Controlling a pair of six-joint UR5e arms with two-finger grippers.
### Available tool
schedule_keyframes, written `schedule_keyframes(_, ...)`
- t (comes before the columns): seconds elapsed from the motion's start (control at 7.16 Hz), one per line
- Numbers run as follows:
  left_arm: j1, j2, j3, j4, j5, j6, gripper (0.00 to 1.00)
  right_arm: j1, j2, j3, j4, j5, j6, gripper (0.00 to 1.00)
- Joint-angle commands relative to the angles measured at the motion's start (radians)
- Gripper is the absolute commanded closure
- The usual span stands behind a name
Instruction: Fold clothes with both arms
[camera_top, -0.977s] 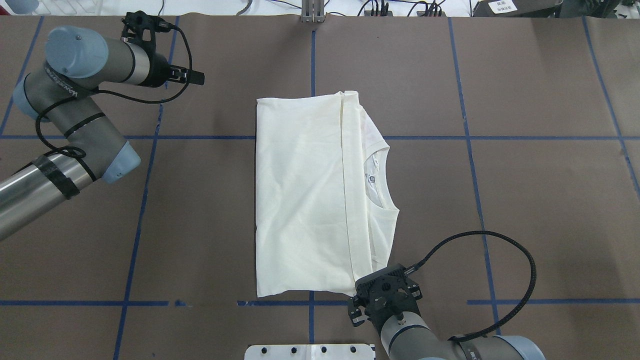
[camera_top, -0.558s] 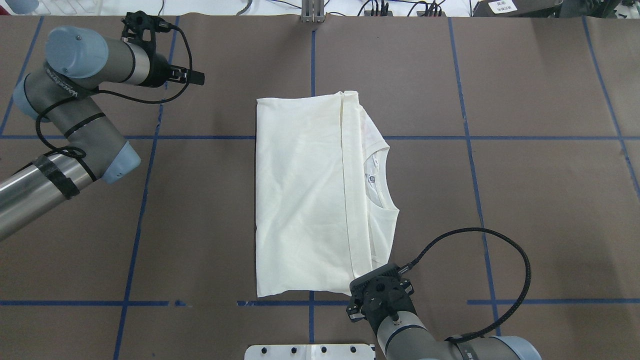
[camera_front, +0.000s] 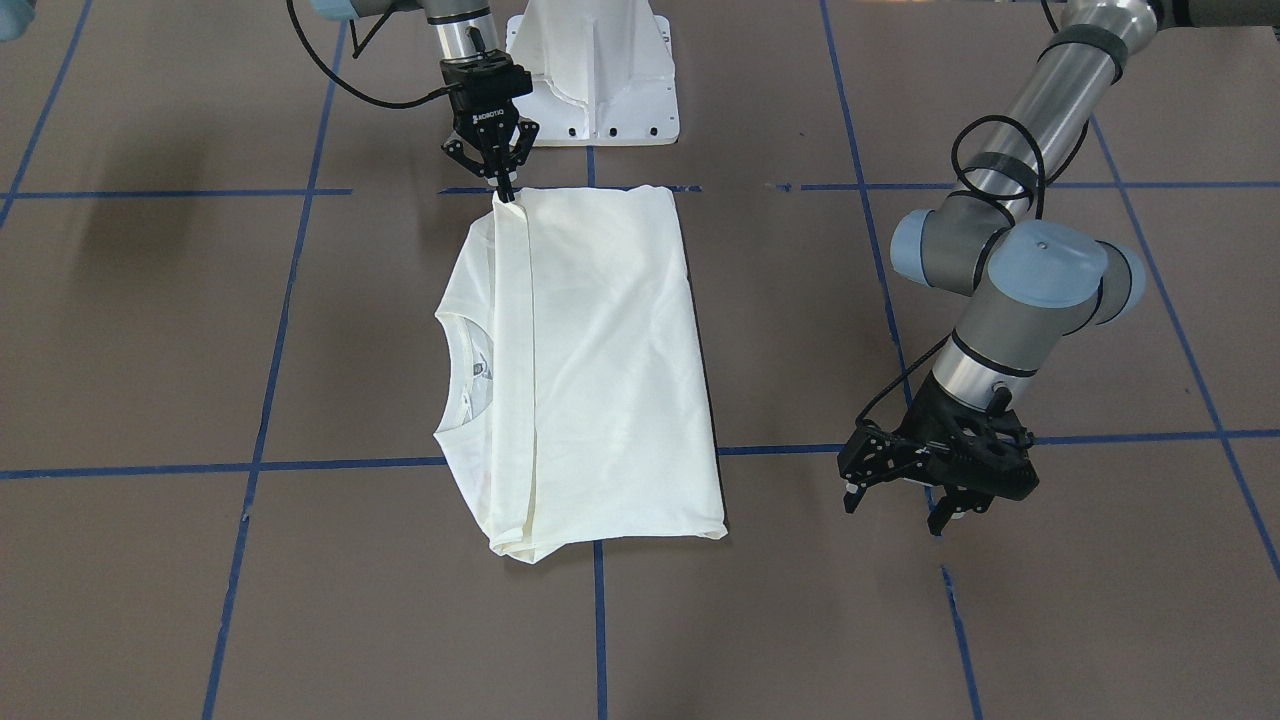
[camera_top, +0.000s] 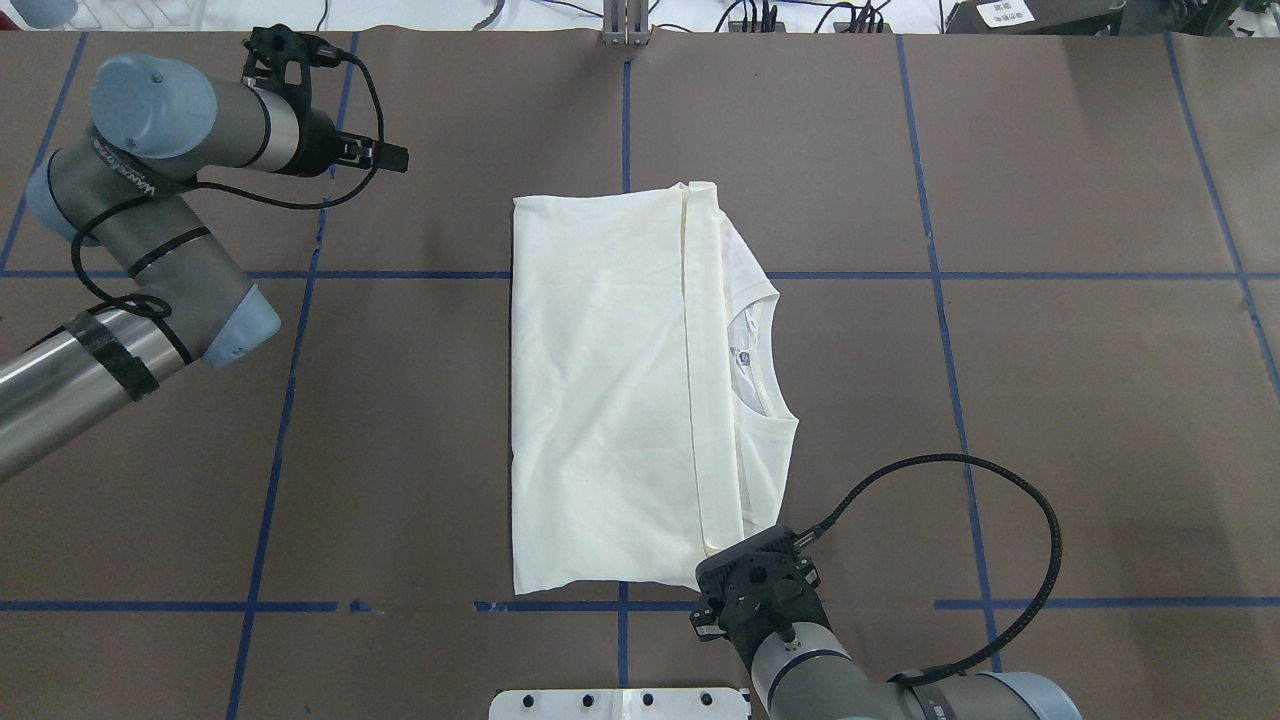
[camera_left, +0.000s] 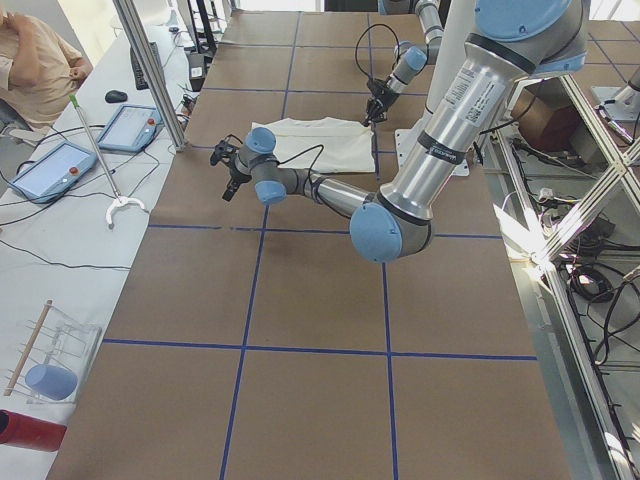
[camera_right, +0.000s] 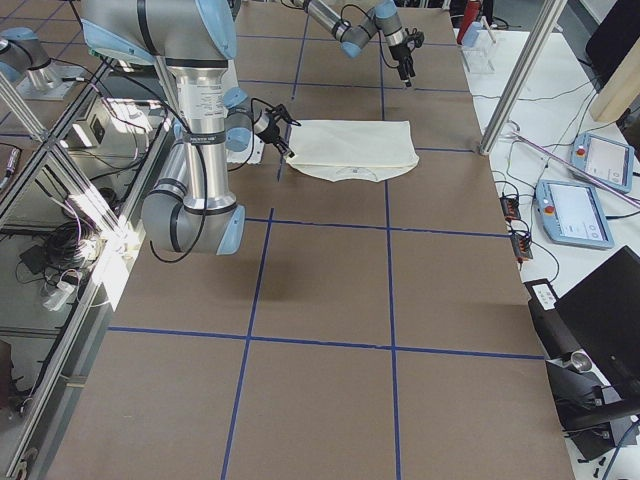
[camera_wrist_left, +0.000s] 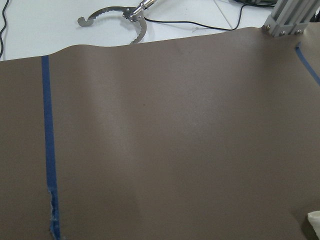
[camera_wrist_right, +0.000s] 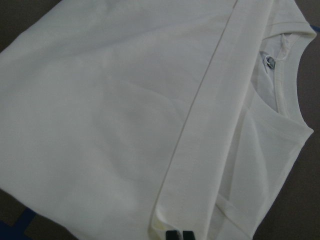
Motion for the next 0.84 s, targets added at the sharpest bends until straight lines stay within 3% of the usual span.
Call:
schedule_keyframes(0.0,0.0,0.0,-0.001,0.0,0.0,0.0,0.0,0.005,0.02,0.003,0.001,0.001,0.011,1.0)
schedule_keyframes(0.14,0.003,0.0,-0.001,0.0,0.002,-0.005,0.0,0.011,0.025,0.006,0.009,0.002,0.02,1.0)
schedule_keyframes(0.7,0.005,0.0,-0.001,0.0,0.002,-0.023,0.0,-0.004,-0.129,0.012,0.175,0.015,0.509,1.0)
